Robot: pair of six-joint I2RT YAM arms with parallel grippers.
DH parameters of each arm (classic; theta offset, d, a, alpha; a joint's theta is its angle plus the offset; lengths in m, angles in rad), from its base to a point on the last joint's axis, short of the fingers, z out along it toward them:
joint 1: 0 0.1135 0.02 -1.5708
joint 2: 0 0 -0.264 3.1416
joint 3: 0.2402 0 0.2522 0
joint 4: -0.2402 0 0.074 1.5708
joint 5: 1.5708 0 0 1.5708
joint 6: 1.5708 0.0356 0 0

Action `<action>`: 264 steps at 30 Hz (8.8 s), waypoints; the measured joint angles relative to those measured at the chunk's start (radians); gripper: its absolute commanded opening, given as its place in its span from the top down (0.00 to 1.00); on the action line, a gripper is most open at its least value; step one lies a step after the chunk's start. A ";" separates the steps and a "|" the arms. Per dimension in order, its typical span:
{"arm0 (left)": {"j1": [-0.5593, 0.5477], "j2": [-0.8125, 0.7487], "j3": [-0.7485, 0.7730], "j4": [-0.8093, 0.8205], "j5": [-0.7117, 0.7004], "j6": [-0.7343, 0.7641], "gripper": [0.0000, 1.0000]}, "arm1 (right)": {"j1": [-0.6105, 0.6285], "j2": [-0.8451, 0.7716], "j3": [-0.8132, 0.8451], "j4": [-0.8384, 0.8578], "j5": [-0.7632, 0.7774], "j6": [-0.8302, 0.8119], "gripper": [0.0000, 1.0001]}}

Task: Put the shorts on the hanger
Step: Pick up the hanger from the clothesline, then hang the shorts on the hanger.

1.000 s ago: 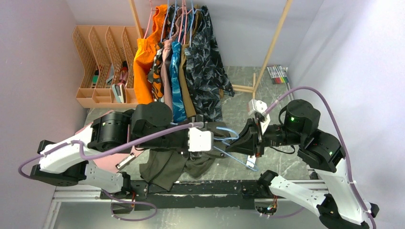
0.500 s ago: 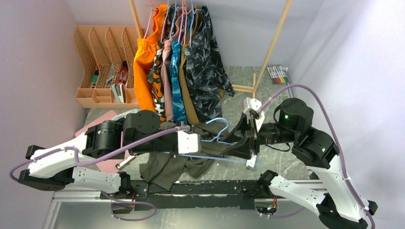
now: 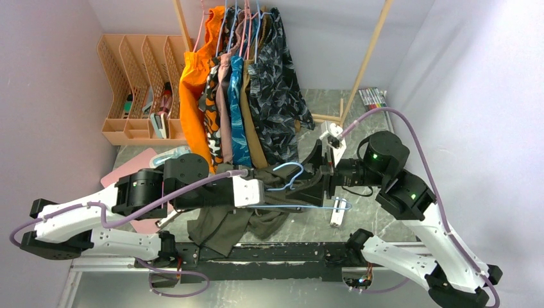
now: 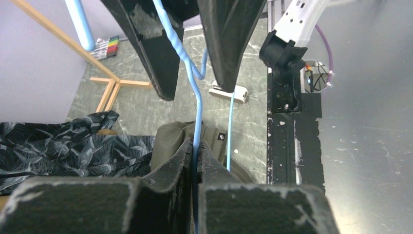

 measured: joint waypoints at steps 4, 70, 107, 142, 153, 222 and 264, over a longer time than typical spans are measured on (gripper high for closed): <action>0.002 -0.002 -0.003 0.013 0.032 -0.007 0.93 | 0.000 -0.010 -0.049 0.062 -0.006 0.014 0.52; 0.335 -0.008 -0.536 -0.296 -0.502 -0.999 0.11 | 0.001 -0.229 -0.274 -0.069 0.673 0.089 1.00; 0.381 0.003 -0.539 0.171 -0.605 -0.715 0.93 | 0.001 -0.187 -0.253 -0.094 0.444 0.050 1.00; 0.421 0.097 -0.486 0.150 -0.460 -0.731 0.93 | 0.008 -0.050 -0.231 -0.118 0.370 0.017 1.00; 0.423 0.098 -0.466 0.150 -0.447 -0.728 0.93 | 0.011 -0.018 -0.294 -0.031 0.450 0.042 1.00; 0.365 0.272 -0.405 0.157 -0.481 -0.485 0.93 | 0.395 0.029 -0.327 -0.057 1.165 0.311 1.00; 0.455 0.278 -0.121 -0.205 -0.323 -0.720 0.93 | 0.399 0.112 -0.069 -0.463 1.407 0.349 1.00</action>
